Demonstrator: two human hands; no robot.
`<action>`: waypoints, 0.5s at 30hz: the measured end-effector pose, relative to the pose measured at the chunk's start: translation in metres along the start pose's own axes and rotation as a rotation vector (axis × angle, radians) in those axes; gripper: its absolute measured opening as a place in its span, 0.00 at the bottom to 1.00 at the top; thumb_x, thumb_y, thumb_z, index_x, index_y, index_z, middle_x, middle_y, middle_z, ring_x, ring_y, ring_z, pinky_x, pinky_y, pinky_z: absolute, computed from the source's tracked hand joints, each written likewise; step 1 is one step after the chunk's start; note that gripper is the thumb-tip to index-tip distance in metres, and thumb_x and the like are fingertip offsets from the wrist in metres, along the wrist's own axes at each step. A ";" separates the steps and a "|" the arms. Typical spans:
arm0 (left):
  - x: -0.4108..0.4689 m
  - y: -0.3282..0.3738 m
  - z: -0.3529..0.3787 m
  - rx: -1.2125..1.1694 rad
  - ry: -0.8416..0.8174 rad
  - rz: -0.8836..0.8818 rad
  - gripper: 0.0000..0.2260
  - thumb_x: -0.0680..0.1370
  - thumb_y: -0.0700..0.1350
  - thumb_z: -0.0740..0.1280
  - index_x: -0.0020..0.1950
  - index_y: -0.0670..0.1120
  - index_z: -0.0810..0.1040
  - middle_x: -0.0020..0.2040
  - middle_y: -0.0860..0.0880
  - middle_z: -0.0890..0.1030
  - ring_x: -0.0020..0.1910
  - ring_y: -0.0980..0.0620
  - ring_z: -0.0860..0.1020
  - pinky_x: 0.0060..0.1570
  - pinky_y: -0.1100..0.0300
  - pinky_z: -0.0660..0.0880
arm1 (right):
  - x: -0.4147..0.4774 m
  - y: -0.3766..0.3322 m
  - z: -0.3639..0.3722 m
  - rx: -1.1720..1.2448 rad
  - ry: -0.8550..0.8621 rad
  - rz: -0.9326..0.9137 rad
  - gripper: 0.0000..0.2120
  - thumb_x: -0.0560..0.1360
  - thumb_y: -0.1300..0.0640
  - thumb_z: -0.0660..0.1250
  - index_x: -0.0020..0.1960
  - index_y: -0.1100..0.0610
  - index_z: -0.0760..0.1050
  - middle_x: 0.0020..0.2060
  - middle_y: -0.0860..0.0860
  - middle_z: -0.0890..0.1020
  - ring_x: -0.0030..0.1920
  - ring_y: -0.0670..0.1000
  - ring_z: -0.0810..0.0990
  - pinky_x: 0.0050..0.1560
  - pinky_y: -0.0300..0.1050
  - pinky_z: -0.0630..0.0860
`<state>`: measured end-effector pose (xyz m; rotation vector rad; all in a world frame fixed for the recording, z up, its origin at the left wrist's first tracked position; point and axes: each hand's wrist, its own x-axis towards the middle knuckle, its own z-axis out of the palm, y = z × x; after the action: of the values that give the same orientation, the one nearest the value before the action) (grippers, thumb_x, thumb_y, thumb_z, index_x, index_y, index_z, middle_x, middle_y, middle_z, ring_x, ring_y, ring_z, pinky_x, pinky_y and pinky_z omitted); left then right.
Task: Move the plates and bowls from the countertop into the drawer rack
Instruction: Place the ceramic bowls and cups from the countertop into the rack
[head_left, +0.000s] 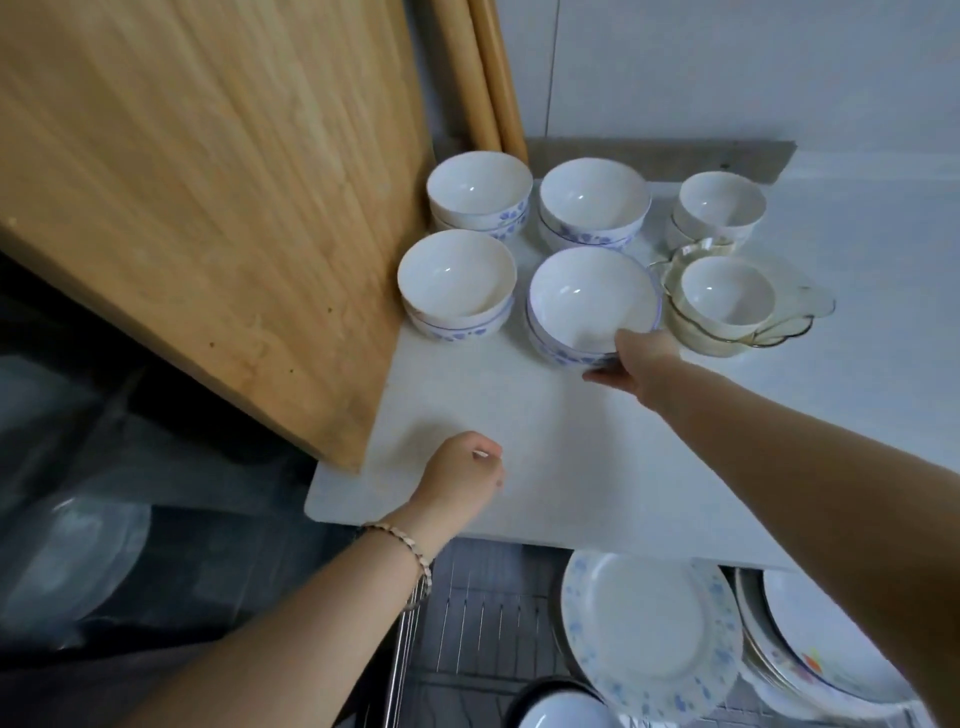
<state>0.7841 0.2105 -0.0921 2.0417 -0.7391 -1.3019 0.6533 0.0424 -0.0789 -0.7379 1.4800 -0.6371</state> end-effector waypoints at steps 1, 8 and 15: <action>-0.005 0.004 0.005 -0.084 -0.001 -0.023 0.08 0.78 0.36 0.58 0.49 0.45 0.75 0.41 0.47 0.78 0.34 0.53 0.77 0.32 0.64 0.72 | -0.010 0.006 -0.009 -0.026 0.001 -0.008 0.19 0.76 0.66 0.55 0.67 0.63 0.63 0.43 0.59 0.76 0.31 0.59 0.77 0.25 0.51 0.79; -0.069 0.046 0.065 -0.332 -0.242 -0.080 0.22 0.79 0.50 0.62 0.70 0.59 0.58 0.60 0.52 0.72 0.53 0.39 0.79 0.39 0.49 0.79 | -0.106 0.054 -0.123 -0.185 -0.122 0.033 0.14 0.75 0.68 0.56 0.59 0.64 0.70 0.40 0.57 0.79 0.34 0.56 0.81 0.32 0.47 0.83; -0.141 0.020 0.194 -0.177 -0.348 -0.058 0.27 0.74 0.29 0.56 0.62 0.58 0.61 0.49 0.54 0.73 0.36 0.48 0.78 0.32 0.53 0.81 | -0.156 0.106 -0.289 -0.488 -0.182 0.099 0.16 0.73 0.65 0.60 0.59 0.52 0.70 0.37 0.57 0.81 0.33 0.54 0.80 0.42 0.55 0.83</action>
<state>0.5515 0.2627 -0.0596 1.7284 -0.6889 -1.7179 0.3572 0.2164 -0.0476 -1.0578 1.5049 -0.1221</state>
